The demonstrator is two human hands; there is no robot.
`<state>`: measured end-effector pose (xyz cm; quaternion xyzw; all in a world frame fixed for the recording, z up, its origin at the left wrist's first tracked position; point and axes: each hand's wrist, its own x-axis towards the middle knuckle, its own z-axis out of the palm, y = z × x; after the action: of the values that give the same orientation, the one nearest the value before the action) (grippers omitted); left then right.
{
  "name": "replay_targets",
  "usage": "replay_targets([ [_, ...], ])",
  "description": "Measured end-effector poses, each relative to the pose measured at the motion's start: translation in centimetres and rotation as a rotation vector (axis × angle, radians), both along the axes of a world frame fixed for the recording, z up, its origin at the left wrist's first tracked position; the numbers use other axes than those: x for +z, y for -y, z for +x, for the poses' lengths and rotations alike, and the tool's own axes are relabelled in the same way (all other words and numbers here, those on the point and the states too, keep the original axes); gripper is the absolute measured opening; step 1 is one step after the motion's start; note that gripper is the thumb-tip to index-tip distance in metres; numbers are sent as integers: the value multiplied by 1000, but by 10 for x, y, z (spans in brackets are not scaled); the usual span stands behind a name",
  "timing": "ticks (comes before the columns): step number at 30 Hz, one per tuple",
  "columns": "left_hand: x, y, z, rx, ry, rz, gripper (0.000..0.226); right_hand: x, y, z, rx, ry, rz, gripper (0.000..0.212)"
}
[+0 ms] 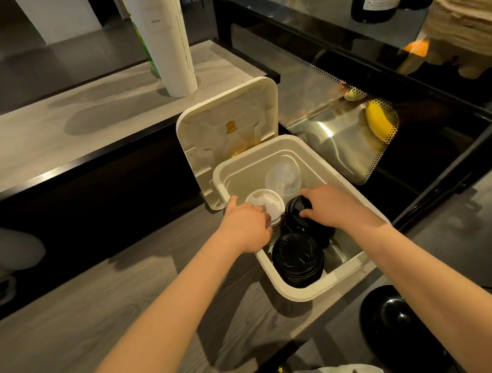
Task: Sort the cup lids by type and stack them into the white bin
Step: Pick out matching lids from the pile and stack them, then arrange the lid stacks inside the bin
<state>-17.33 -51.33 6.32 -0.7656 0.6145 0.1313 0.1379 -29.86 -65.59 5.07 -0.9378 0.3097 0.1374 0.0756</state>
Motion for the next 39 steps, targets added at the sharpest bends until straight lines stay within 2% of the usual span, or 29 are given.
replay_targets([
  [5, 4, -4, 0, 57, -59, -84, 37, 4, -4, 2, -84, -2, 23, 40],
  [9, 8, -22, 5, 109, -118, -356, 34, 19, -16, -2, -107, 207, 49, 38],
  [13, 22, -57, 21, 238, -119, -514, 36, 42, -46, 14, -98, 336, 84, 51],
  [18, 39, -126, 50, 445, -95, -437, 48, 59, -104, 52, 86, 452, 41, 48],
  [23, 40, -213, 80, 646, -84, -358, 53, 58, -182, 92, 220, 492, 103, 46],
  [28, 22, -310, 100, 816, -108, -360, 52, 42, -270, 129, 393, 379, 209, 49],
  [39, -43, -514, 130, 1179, -235, -279, 54, -8, -460, 208, 689, 79, 303, 49],
])
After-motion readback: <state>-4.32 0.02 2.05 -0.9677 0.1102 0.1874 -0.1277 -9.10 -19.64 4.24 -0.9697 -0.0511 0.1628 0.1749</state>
